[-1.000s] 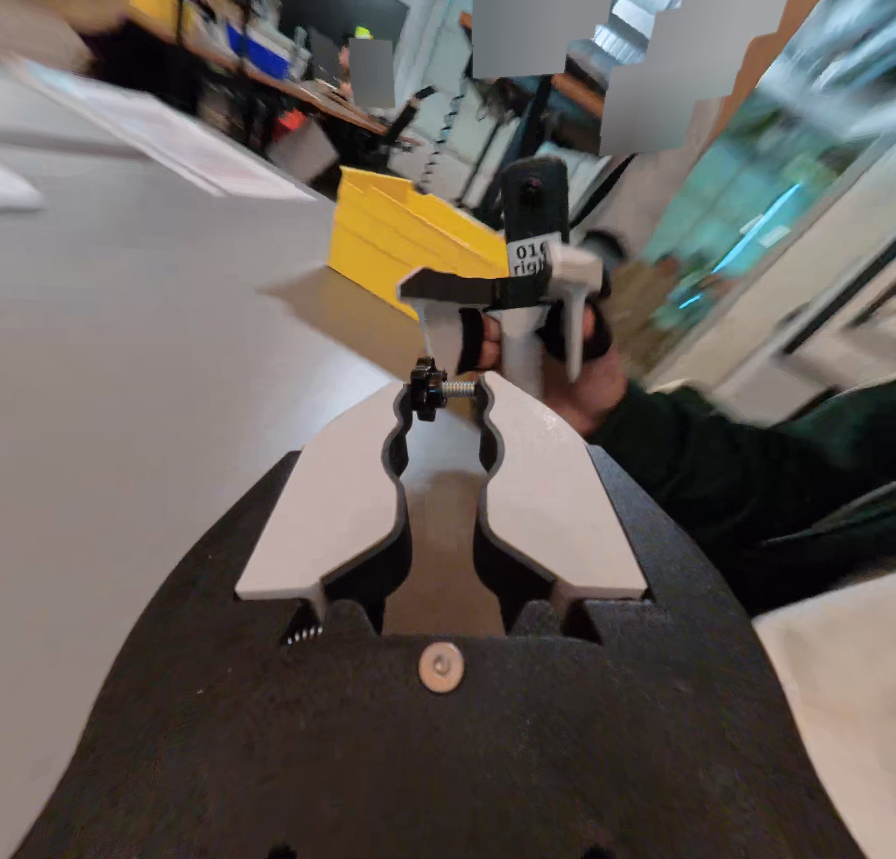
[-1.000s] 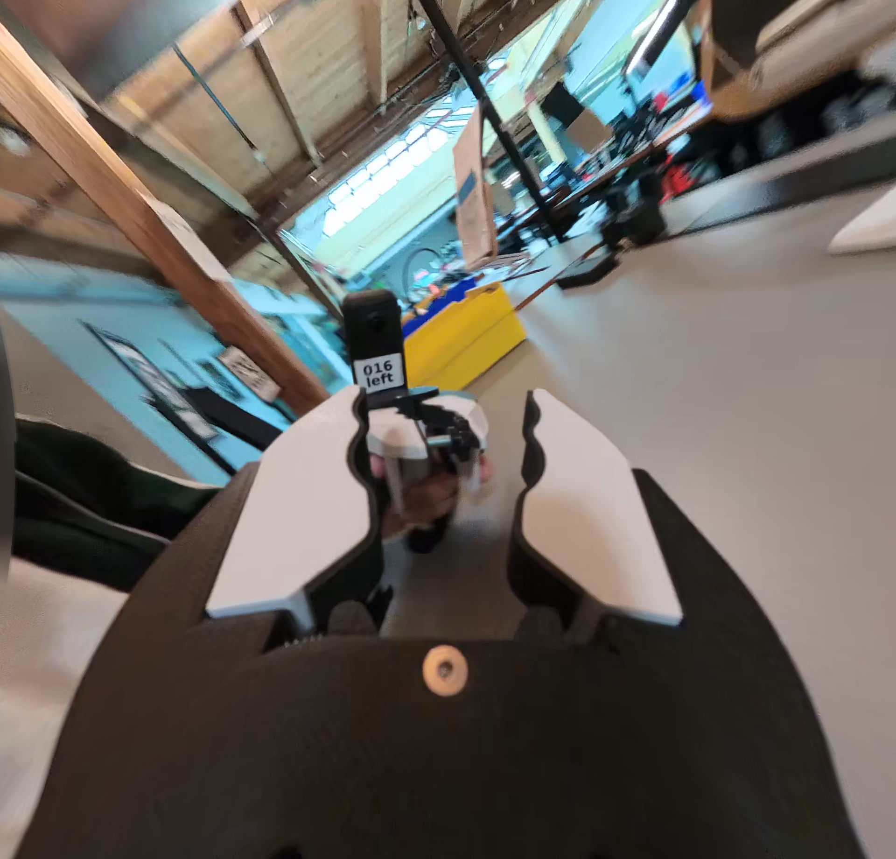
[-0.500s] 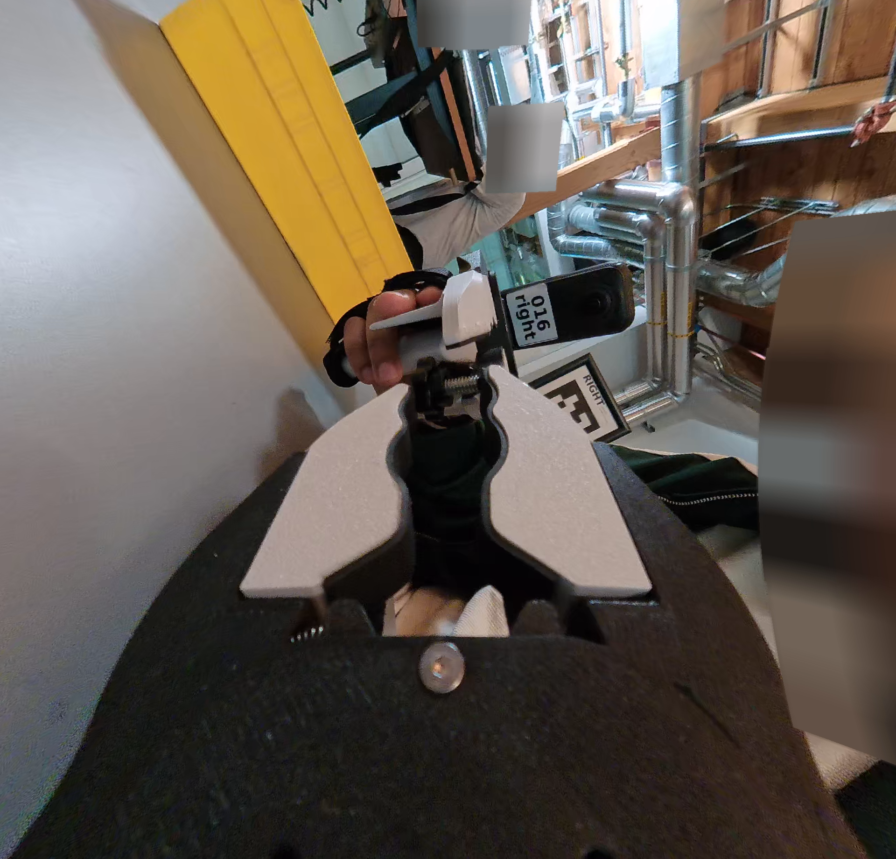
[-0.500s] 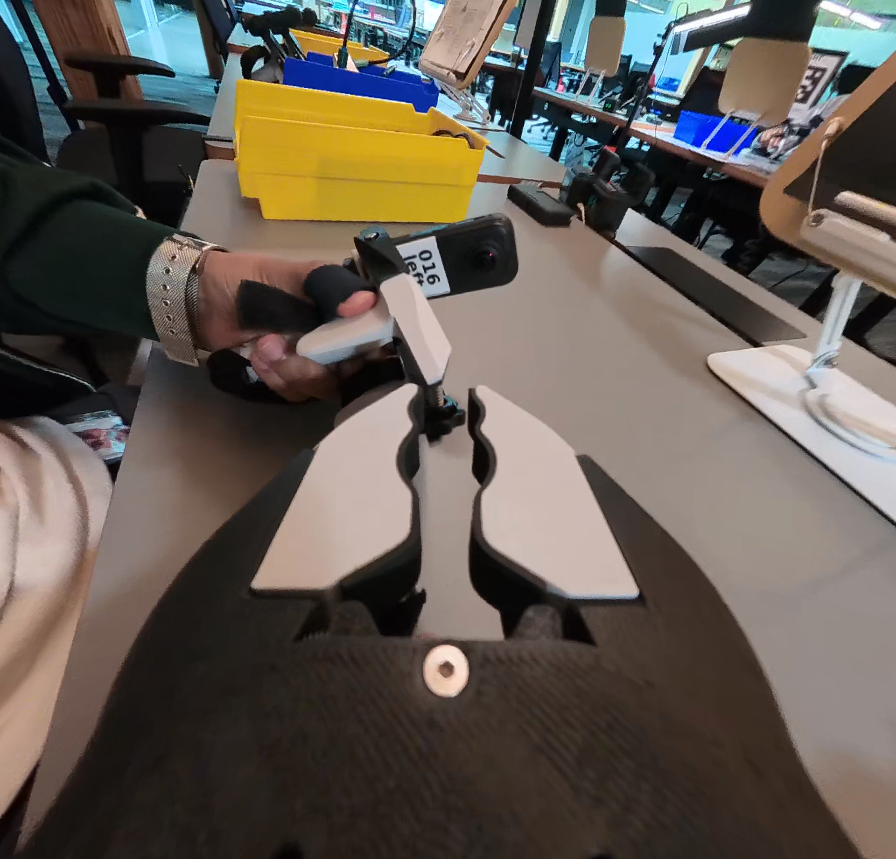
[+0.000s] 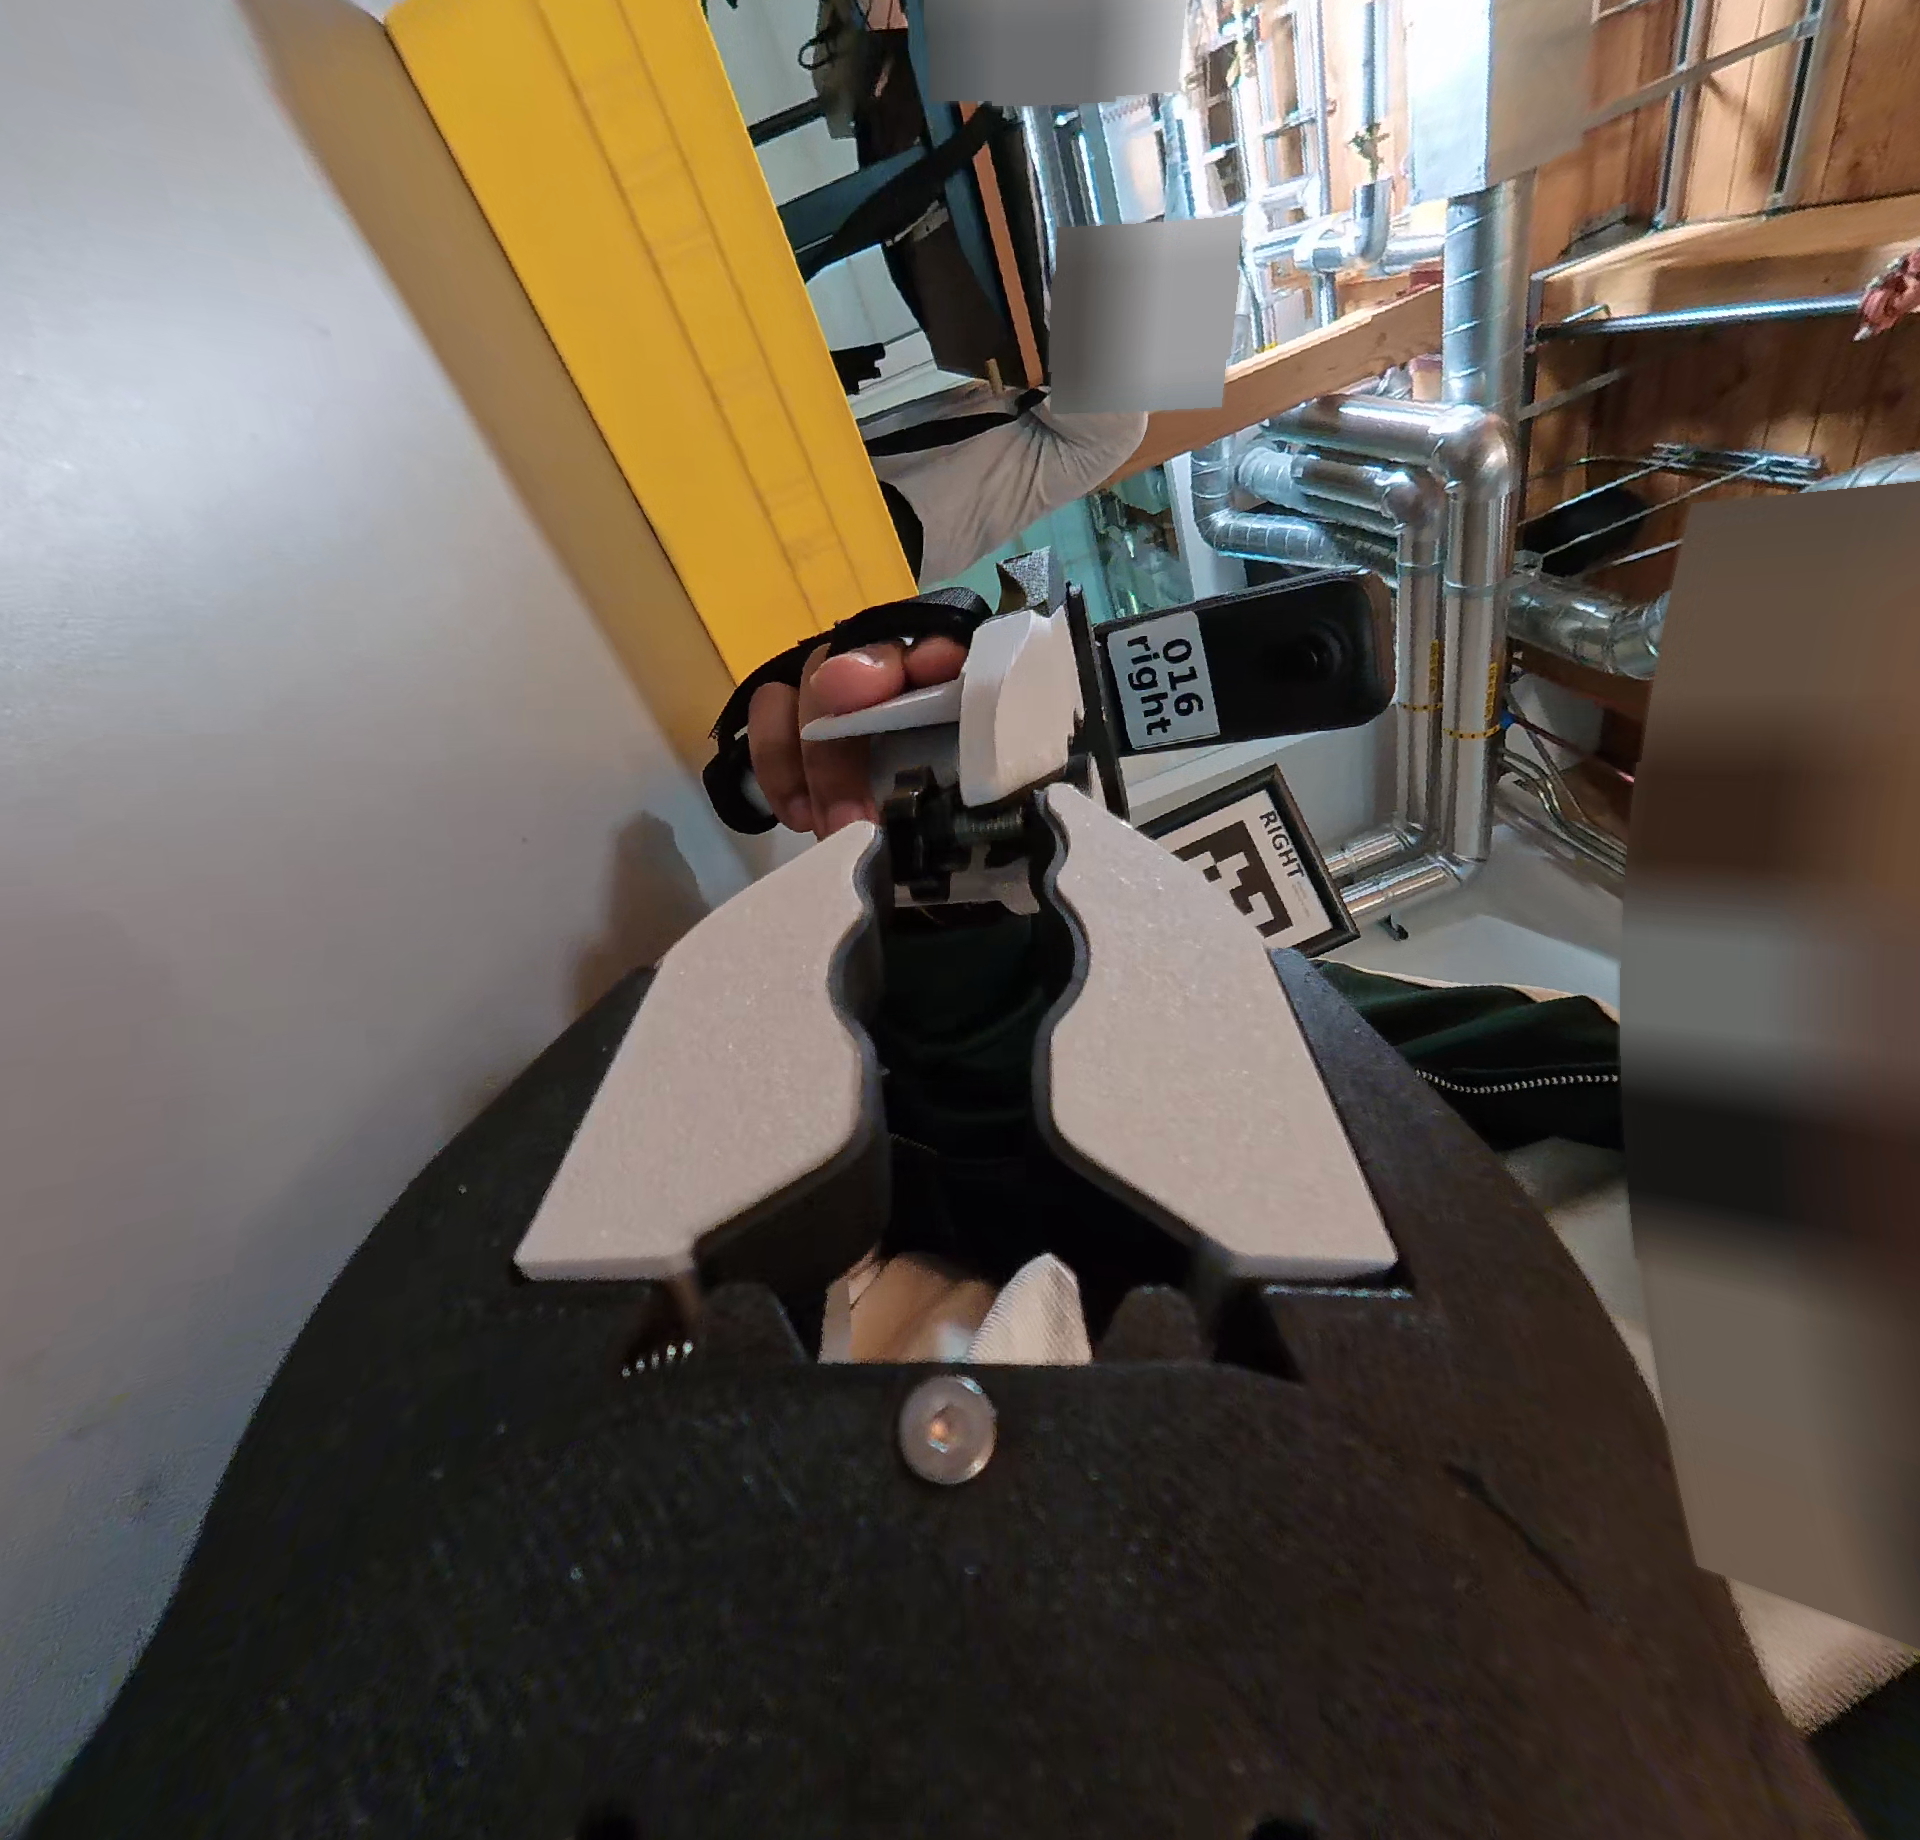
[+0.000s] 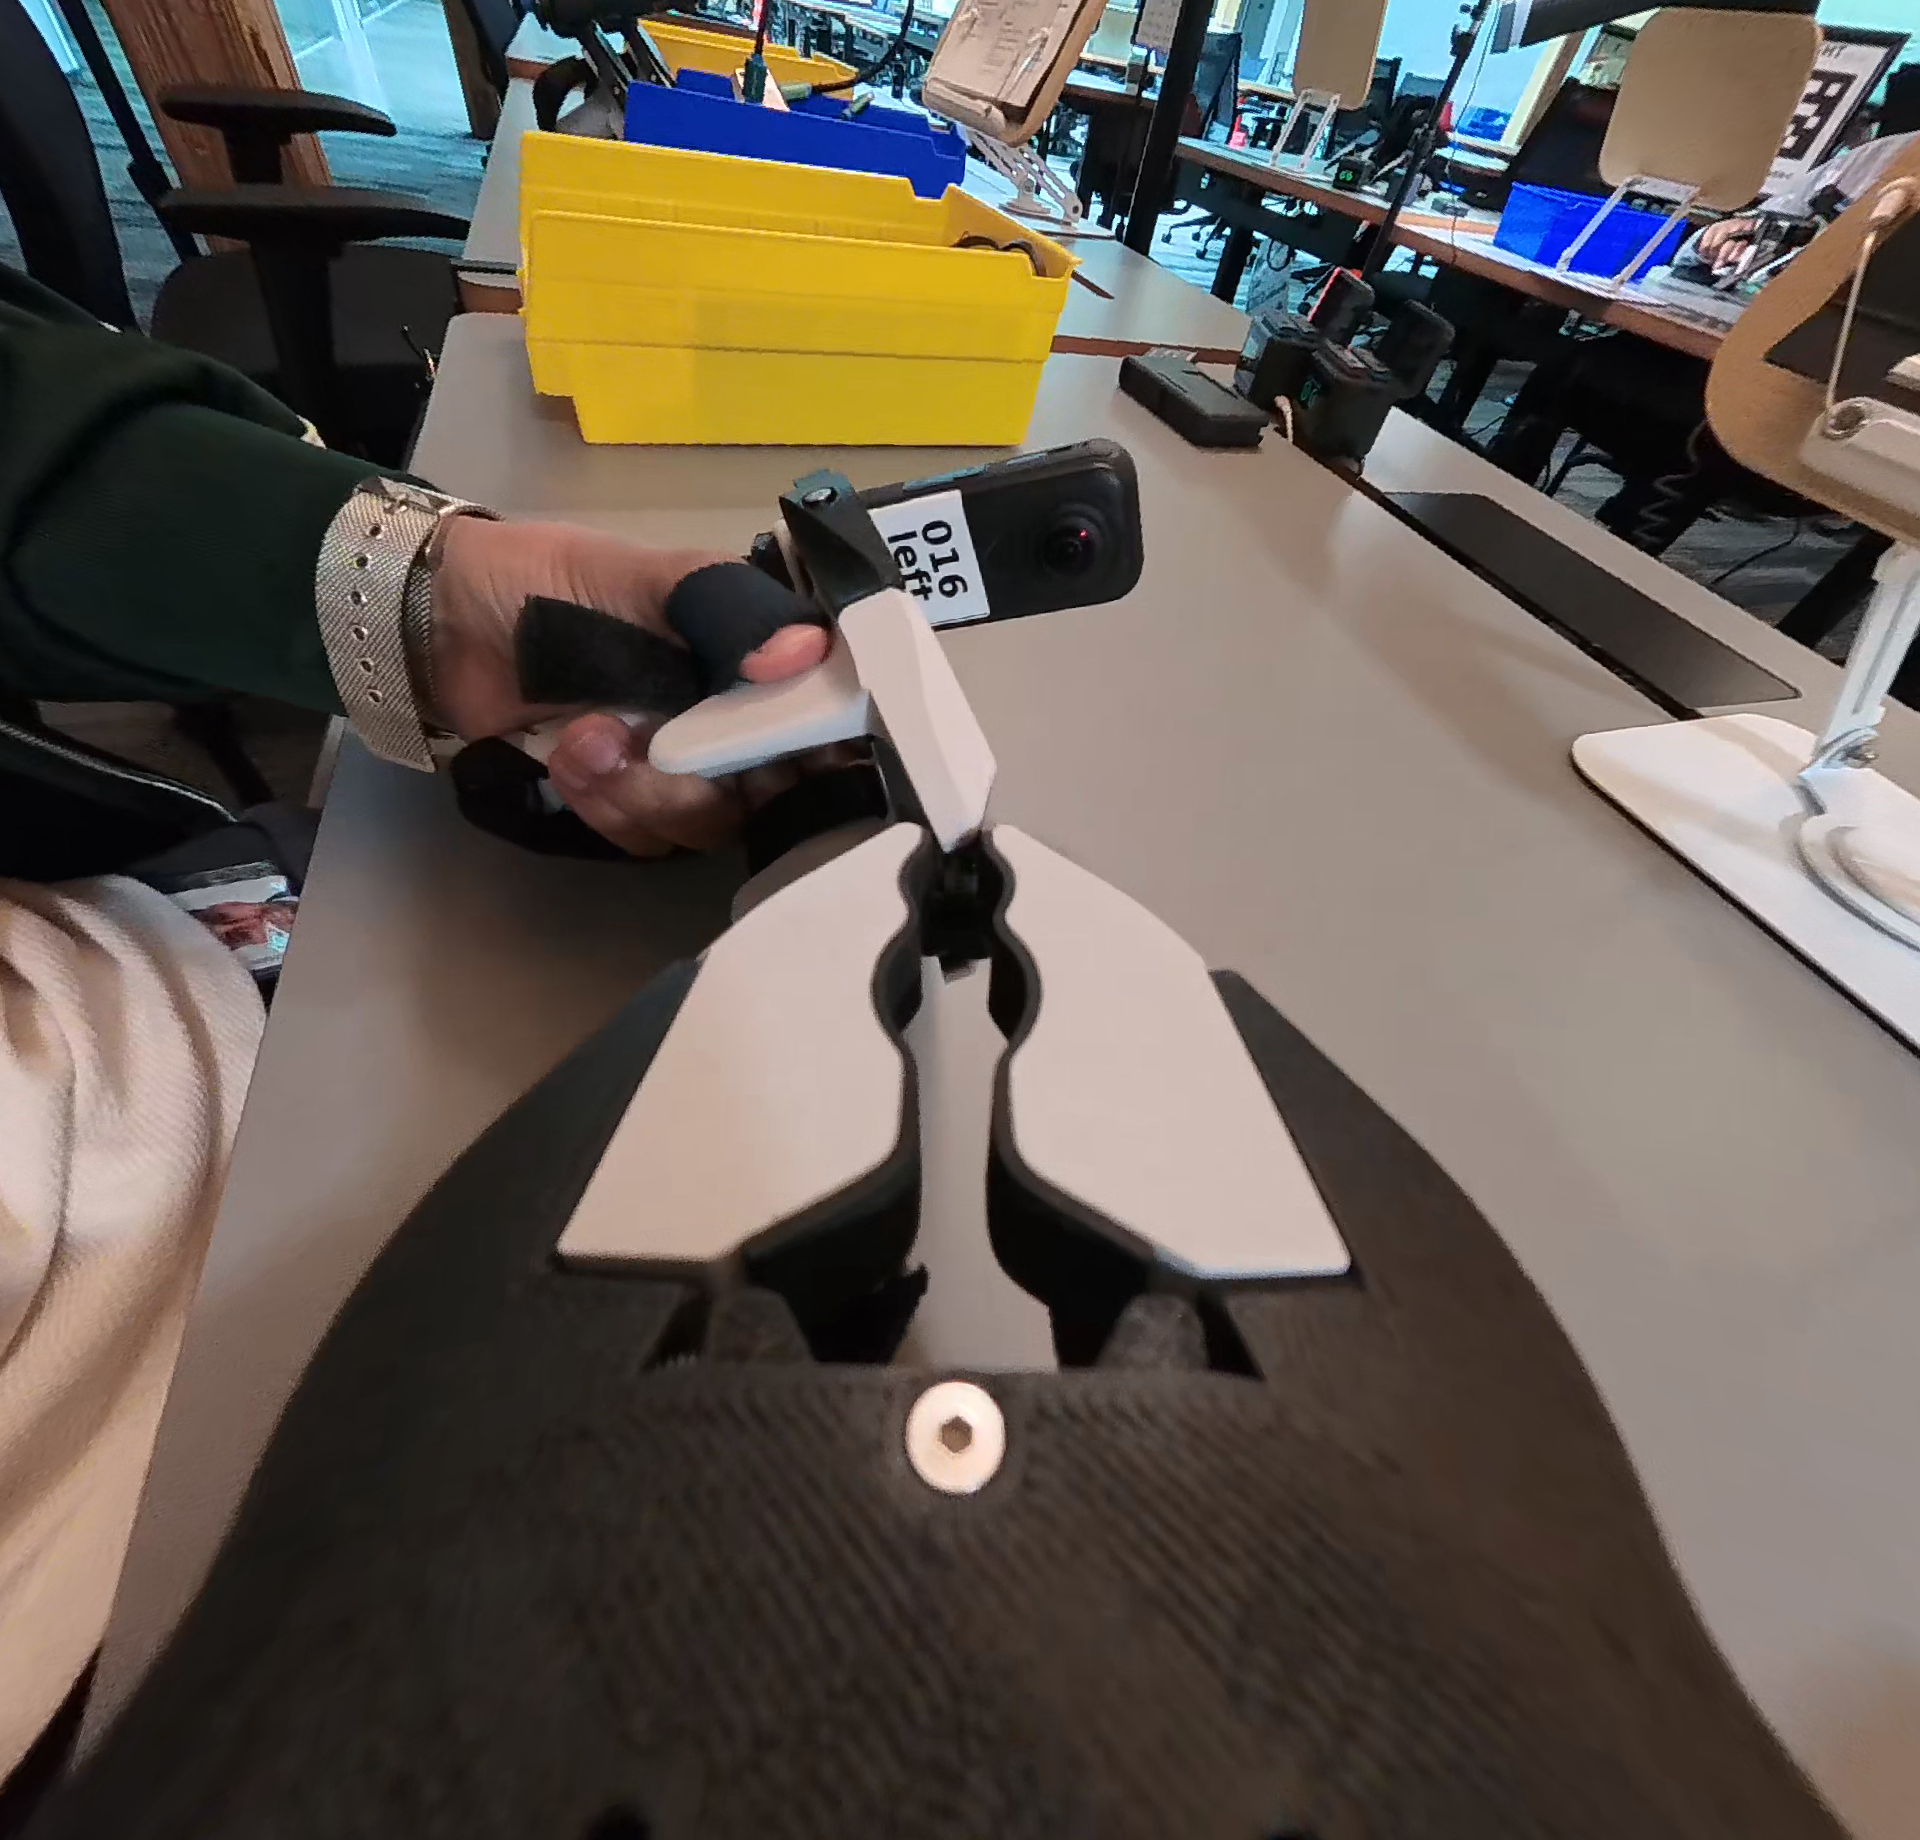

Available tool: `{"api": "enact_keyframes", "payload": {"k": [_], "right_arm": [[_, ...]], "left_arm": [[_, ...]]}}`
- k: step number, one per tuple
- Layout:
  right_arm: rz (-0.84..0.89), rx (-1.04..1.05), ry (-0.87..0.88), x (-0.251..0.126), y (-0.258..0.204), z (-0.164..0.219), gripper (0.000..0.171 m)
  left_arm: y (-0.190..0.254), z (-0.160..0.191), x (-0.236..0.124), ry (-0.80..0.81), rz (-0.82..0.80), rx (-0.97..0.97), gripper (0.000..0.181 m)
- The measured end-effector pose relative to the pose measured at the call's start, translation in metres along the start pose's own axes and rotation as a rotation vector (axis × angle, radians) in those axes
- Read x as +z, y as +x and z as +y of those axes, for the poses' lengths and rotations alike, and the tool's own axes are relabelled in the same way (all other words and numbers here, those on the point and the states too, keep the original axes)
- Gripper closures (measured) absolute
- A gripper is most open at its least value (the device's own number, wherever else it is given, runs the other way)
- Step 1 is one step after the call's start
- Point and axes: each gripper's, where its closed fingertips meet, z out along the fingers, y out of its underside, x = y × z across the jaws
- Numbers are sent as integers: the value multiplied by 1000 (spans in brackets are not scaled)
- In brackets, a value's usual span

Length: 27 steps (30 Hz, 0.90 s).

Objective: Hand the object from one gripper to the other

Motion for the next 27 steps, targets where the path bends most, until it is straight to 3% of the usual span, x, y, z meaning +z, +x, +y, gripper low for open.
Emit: {"api": "enact_keyframes", "payload": {"k": [5,12,20,27], "right_arm": [[0,8,-10,1,1,2,165],[18,108,35,-6,12,-1,165],[-54,449,327,-35,31,-36,165],[-63,465,345,-42,34,-38,165]], "left_arm": [[-1,-5,-1,31,-25,80,155],[14,-18,-4,122,43,135,130],[15,-18,-4,129,74,121,138],[19,-16,-2,123,102,123,143]]}}
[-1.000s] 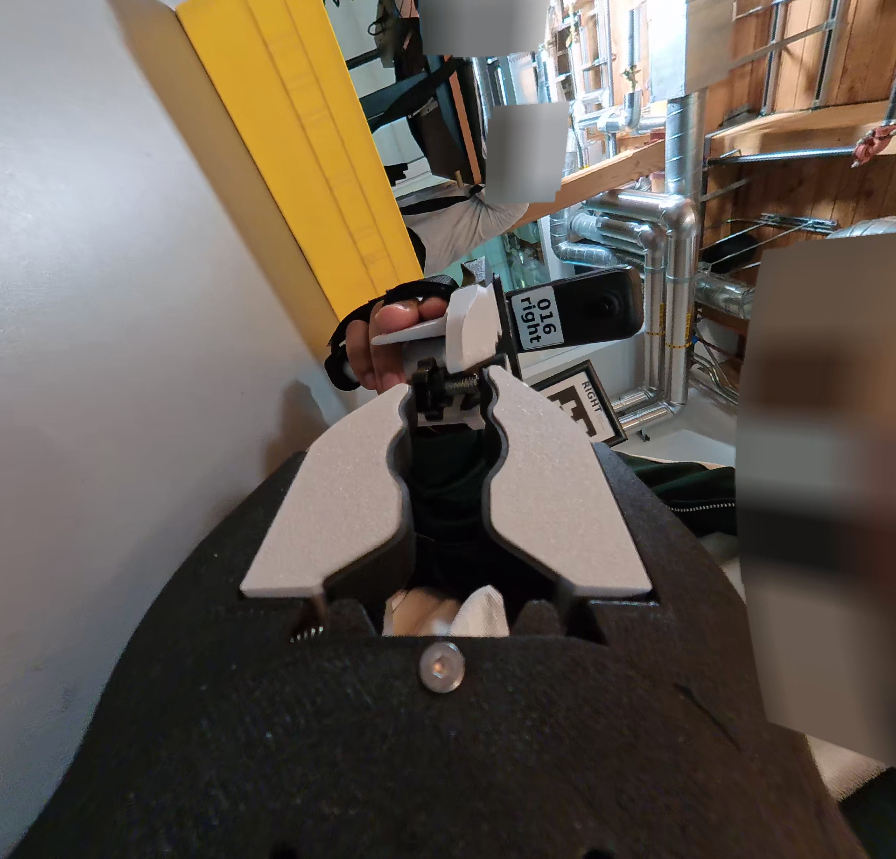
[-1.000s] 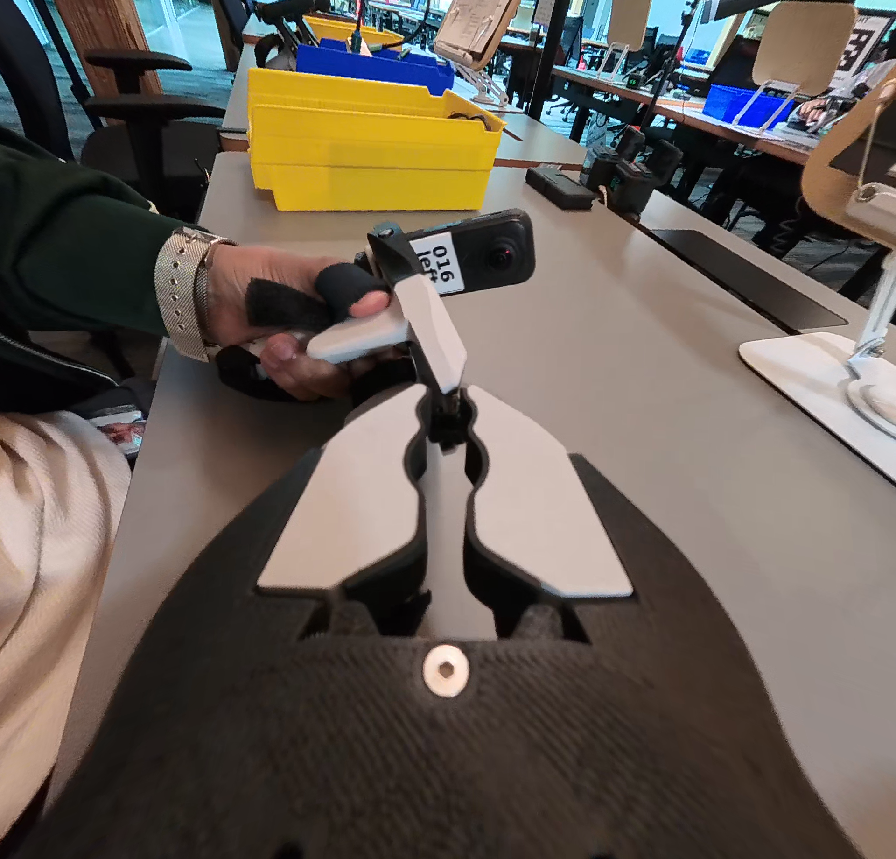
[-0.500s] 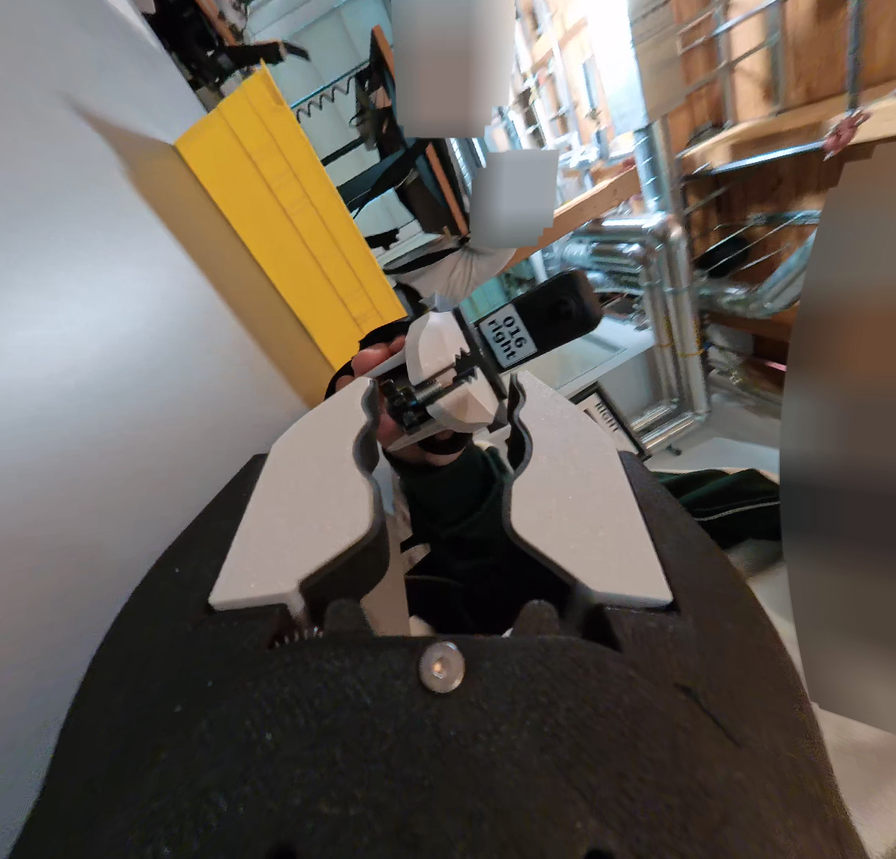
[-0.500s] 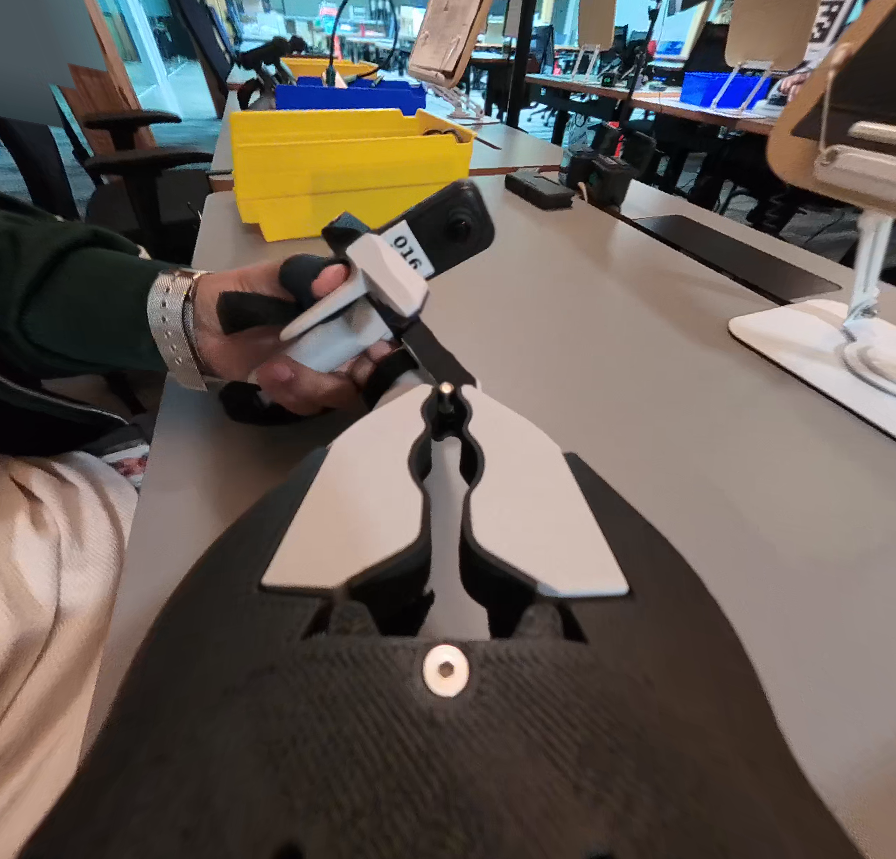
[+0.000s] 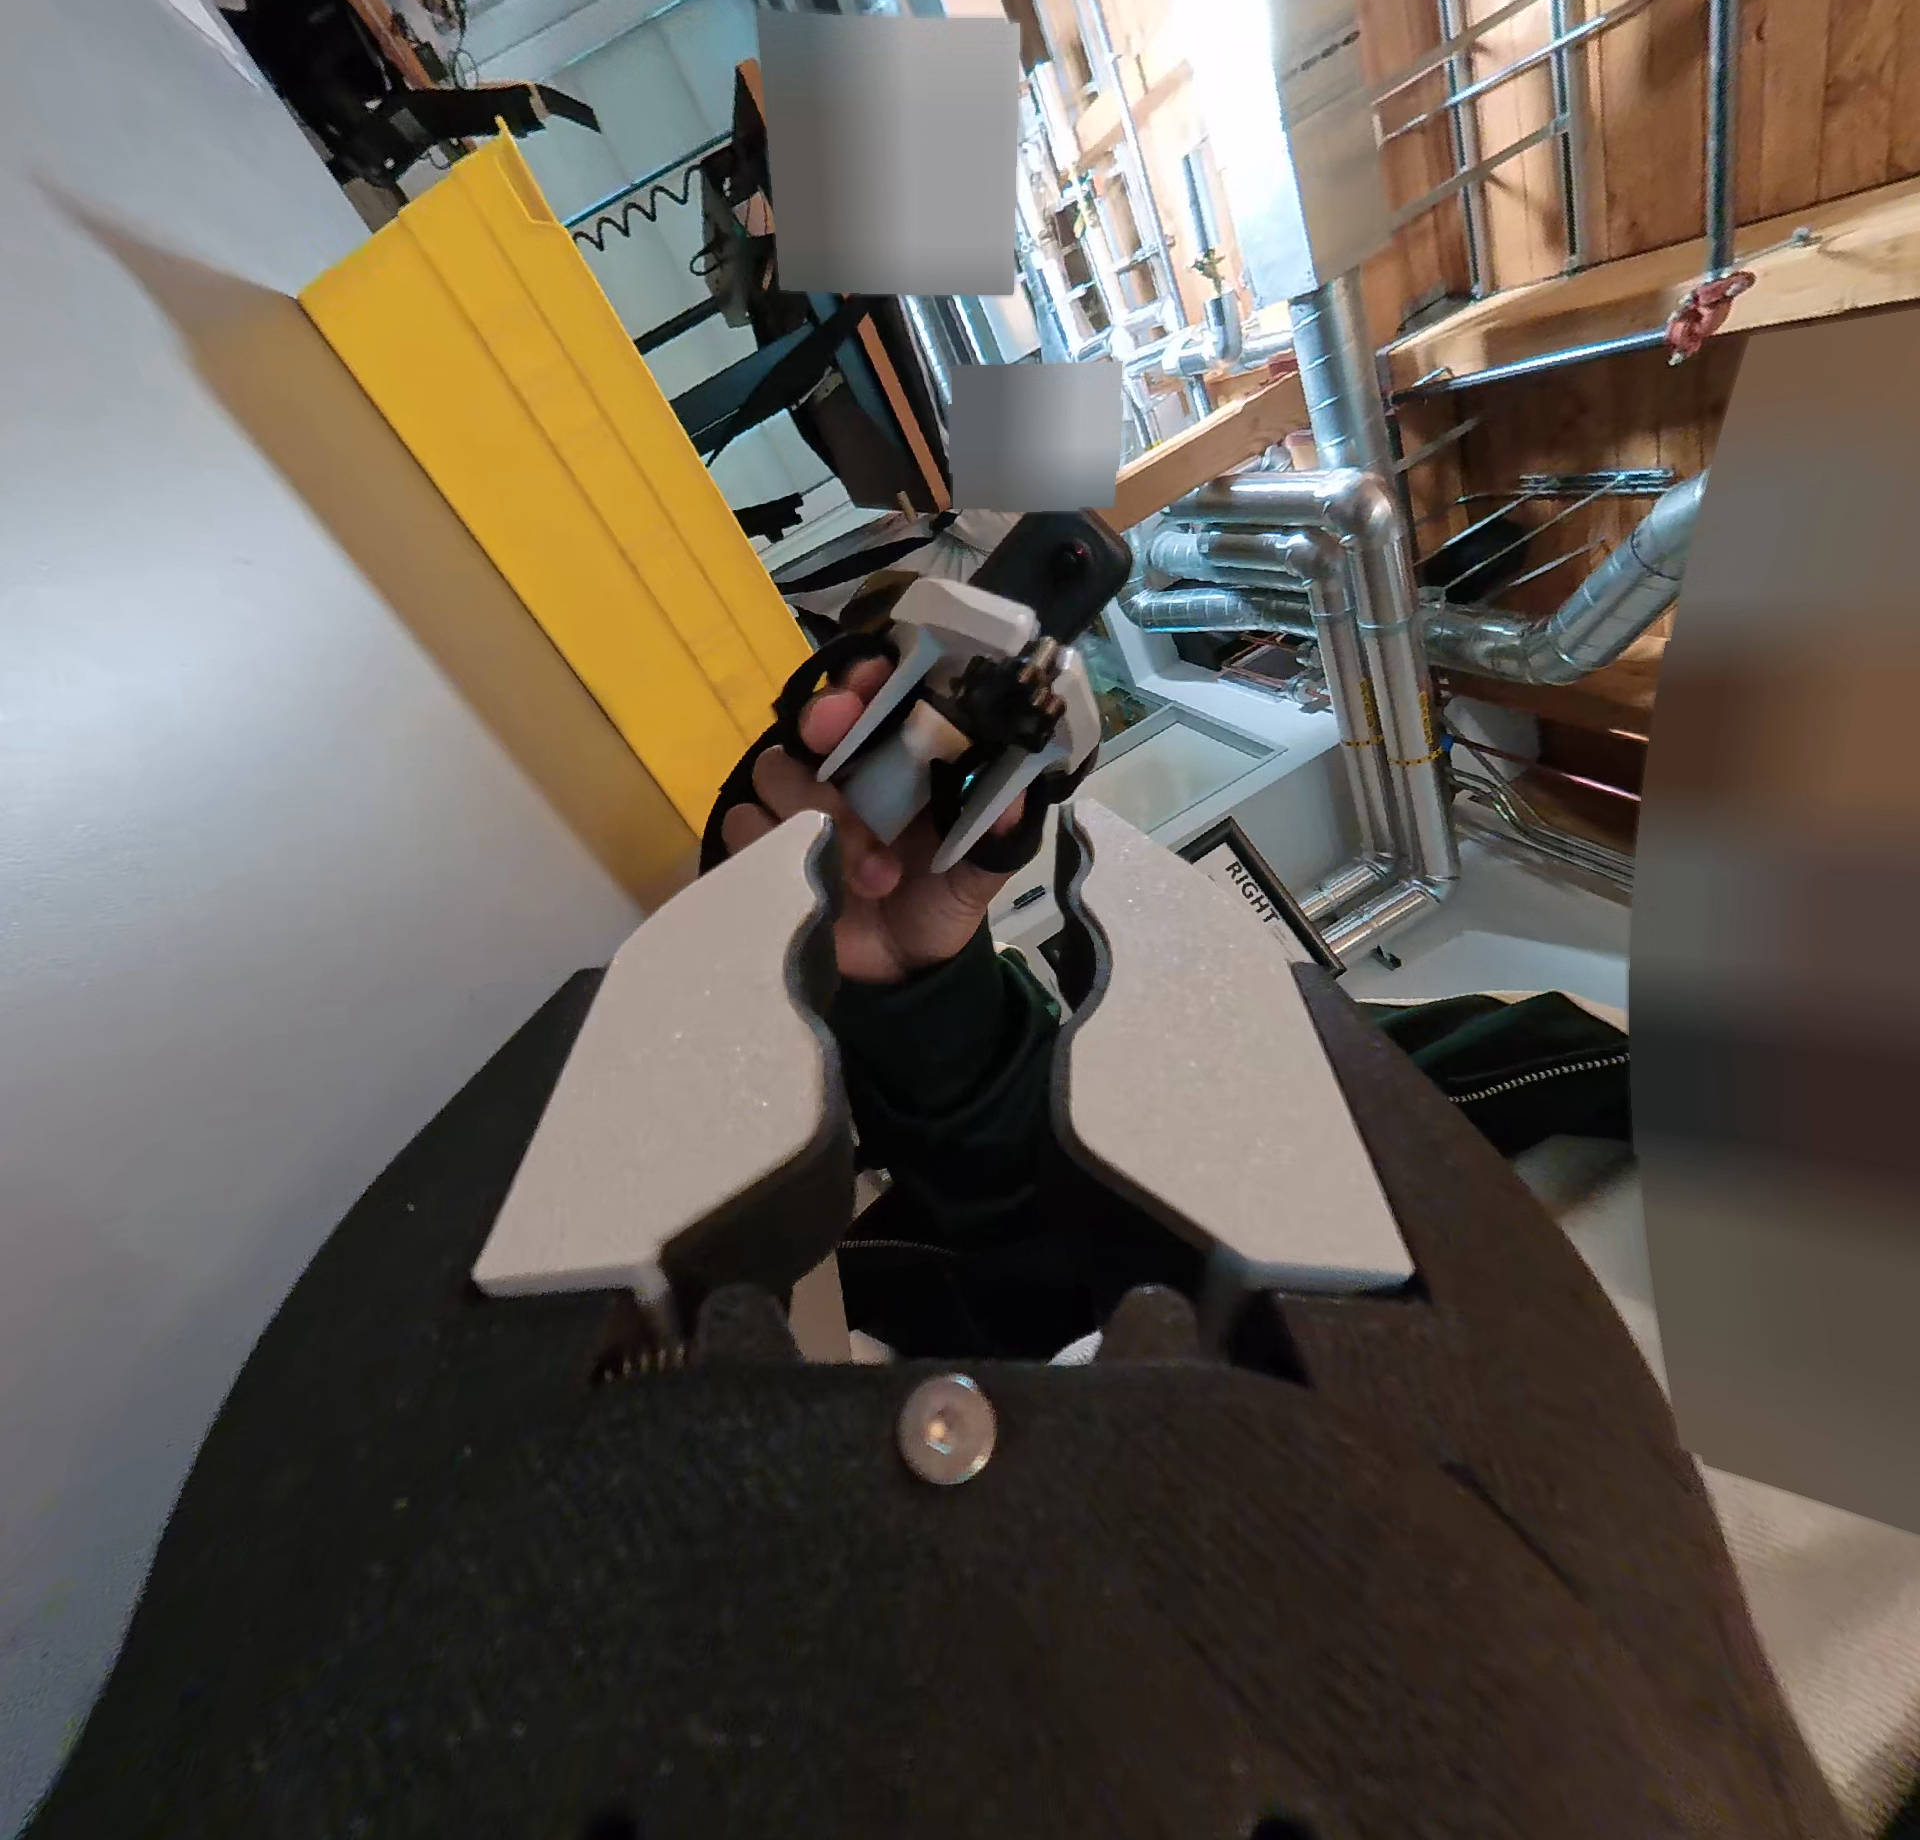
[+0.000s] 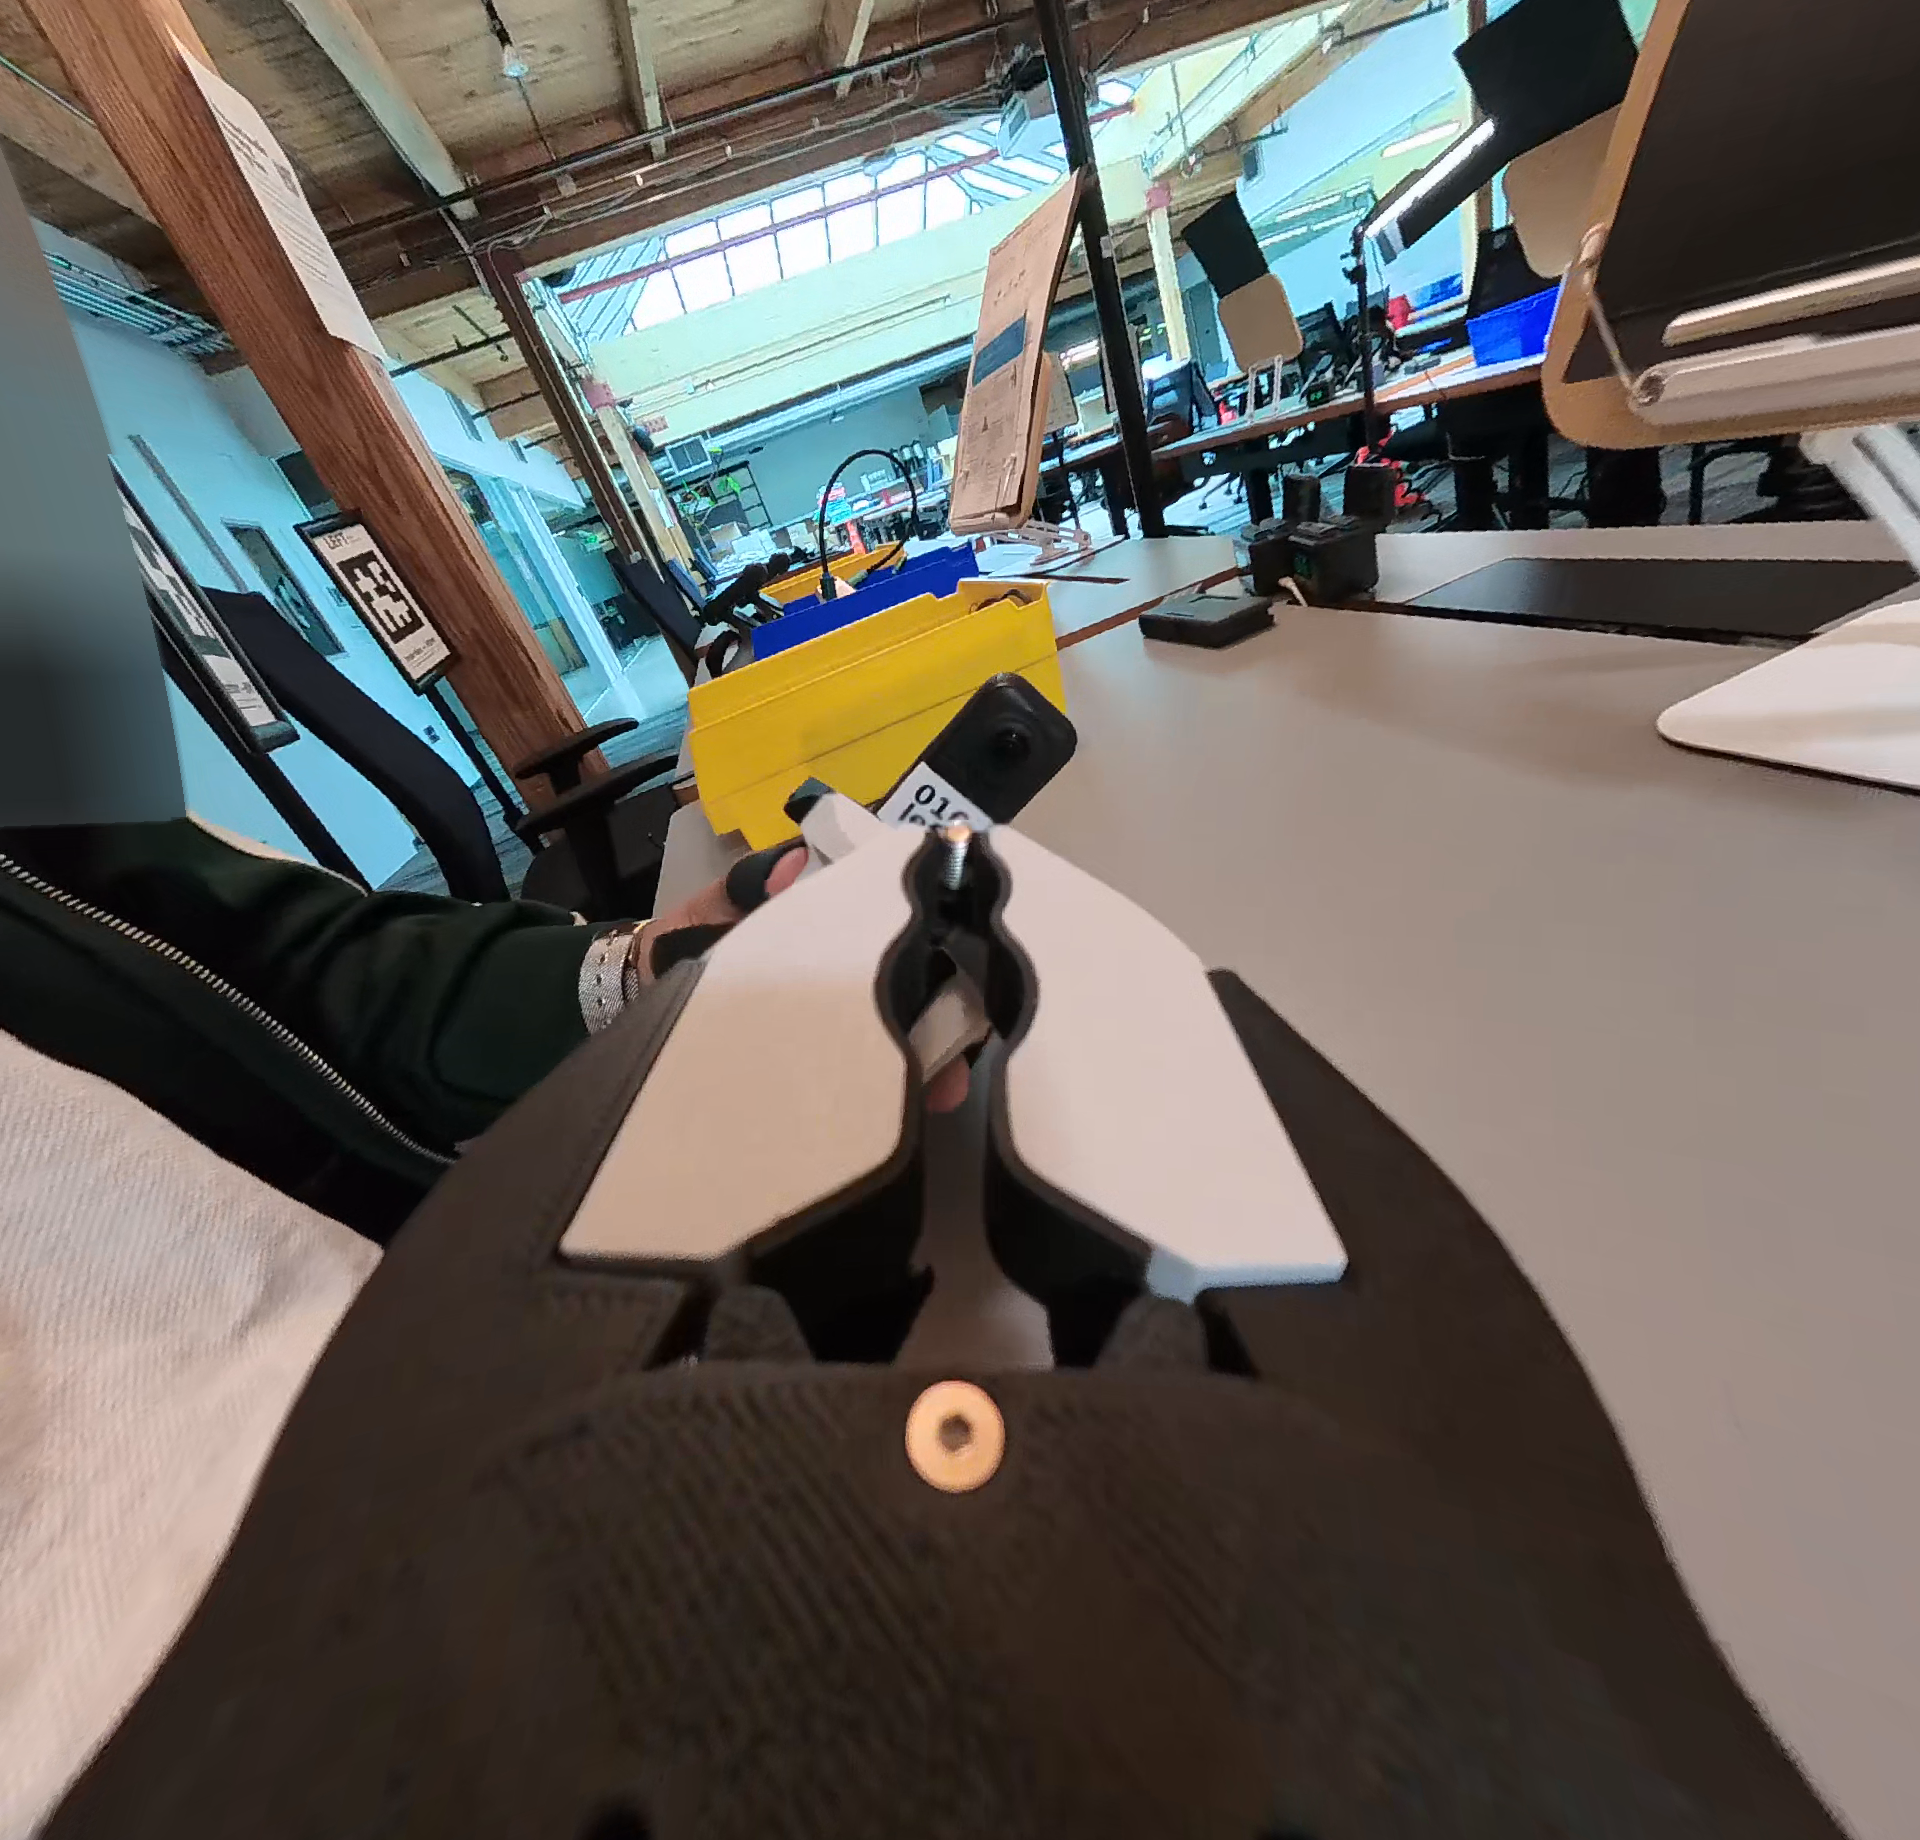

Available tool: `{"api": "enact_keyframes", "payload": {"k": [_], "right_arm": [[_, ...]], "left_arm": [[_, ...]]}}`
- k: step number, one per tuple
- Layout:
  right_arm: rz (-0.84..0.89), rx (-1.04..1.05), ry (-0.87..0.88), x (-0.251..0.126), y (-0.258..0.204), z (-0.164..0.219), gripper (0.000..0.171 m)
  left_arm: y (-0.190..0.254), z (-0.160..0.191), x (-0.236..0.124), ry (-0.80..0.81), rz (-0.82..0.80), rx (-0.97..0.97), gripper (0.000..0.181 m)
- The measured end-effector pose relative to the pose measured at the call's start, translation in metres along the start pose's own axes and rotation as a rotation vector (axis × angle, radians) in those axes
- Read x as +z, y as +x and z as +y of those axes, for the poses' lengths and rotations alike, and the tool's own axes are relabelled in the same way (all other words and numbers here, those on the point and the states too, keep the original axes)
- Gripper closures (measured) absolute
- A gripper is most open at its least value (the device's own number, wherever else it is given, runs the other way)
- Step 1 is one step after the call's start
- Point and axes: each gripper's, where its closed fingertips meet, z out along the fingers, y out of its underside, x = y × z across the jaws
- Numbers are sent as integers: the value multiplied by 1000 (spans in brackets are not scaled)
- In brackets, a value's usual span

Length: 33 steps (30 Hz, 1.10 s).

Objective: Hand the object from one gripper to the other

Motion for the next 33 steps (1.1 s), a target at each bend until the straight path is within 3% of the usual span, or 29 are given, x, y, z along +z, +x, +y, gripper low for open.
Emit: {"api": "enact_keyframes", "payload": {"k": [9,17,33], "right_arm": [[-40,-33,-95,11,-10,17,165],[-48,-25,-73,13,-13,14,165],[-58,14,-56,13,-14,12,165]], "left_arm": [[6,6,6,-12,48,-15,152],[8,10,10,-26,78,-31,157],[7,12,11,-30,79,-33,154]]}}
